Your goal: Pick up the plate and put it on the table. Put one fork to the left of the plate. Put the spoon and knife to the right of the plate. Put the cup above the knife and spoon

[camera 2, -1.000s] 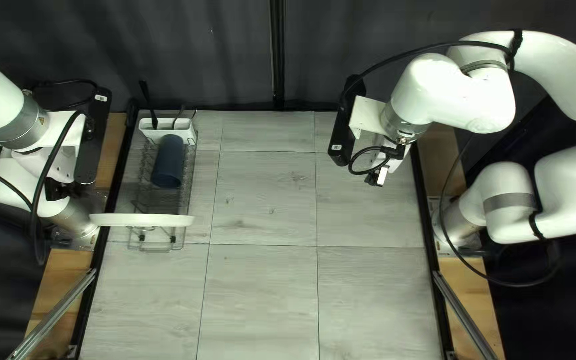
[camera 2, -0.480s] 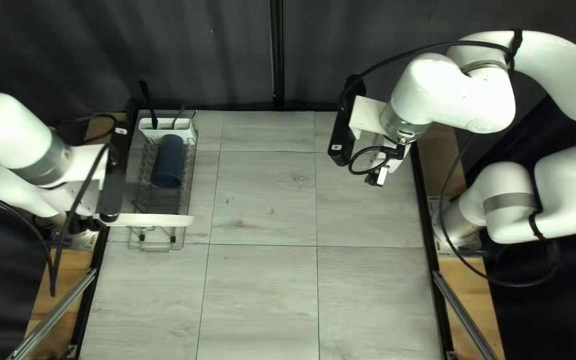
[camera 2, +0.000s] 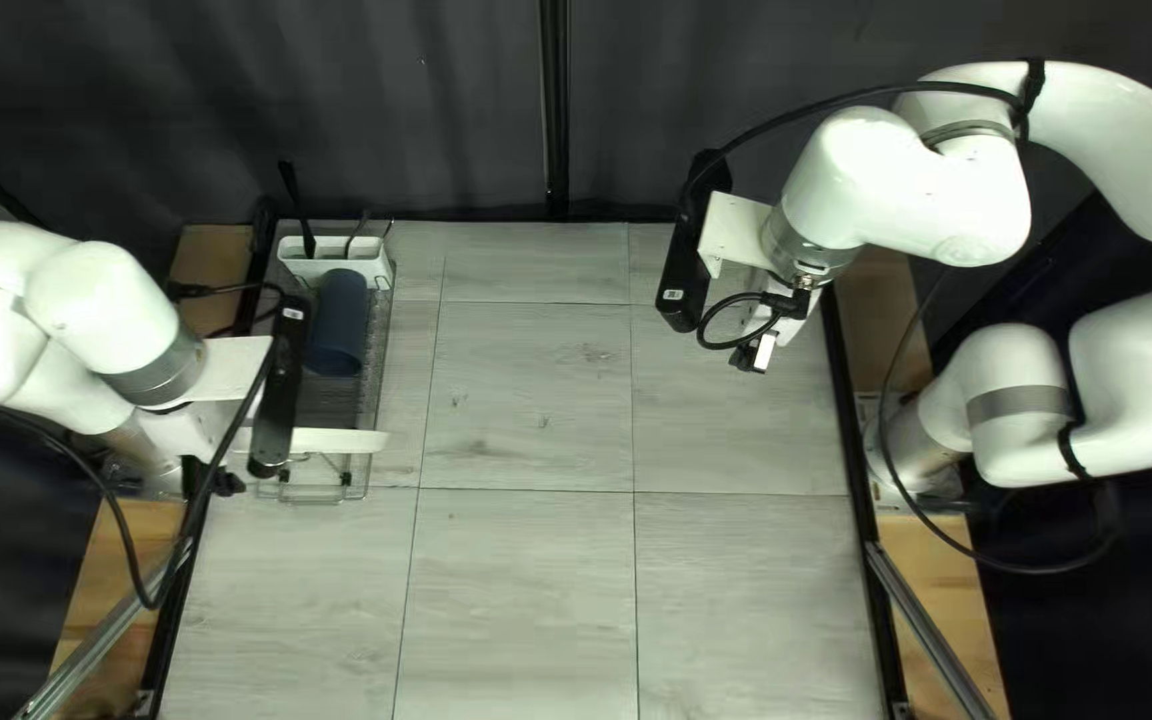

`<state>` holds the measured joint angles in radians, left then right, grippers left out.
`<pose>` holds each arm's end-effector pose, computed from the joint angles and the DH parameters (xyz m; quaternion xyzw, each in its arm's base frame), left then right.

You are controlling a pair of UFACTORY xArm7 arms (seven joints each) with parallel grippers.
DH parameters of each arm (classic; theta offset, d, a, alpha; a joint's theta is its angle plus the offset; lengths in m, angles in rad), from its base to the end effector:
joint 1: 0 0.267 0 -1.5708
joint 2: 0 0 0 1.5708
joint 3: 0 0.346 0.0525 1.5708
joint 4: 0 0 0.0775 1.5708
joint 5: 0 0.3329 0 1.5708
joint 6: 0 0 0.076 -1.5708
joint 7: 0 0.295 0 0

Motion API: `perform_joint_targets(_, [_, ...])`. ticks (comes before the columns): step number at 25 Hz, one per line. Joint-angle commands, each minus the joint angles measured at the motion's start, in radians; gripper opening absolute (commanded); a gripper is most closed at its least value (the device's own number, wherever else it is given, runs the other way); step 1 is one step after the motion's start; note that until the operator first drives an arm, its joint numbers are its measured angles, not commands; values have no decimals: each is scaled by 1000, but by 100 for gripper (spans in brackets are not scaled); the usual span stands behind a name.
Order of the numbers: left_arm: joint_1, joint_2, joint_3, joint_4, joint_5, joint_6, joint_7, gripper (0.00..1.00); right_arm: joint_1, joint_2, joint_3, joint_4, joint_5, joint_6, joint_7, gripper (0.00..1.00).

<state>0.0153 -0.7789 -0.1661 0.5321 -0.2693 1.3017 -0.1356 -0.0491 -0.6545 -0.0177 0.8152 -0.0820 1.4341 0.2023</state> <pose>0.2088 -0.0902 0.2449 0.9961 0.0514 -0.0053 0.0715 0.2546 -0.0399 0.3255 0.9911 -0.1275 0.0202 0.0340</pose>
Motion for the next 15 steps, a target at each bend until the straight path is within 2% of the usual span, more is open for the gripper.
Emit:
perform_joint_targets(1, [3,-22,8,46,16,61,-6,0,0,0,0,0,0,0,0,100])
perform_joint_targets(9, [42,-2,14,304,119,322,-36,0,0,0,0,0,0,0,0,100])
perform_joint_targets(11, [48,36,-8,443,136,427,-67,0,0,0,0,0,0,0,0,100])
perform_joint_targets(12, [49,47,-16,481,138,453,-75,0,0,0,0,0,0,0,0,100])
perform_joint_targets(13, [48,80,-37,571,138,506,-98,0,0,0,0,0,0,0,0,100])
perform_joint_targets(15, [48,130,-77,661,139,542,-129,0,0,0,0,0,0,0,0,100])
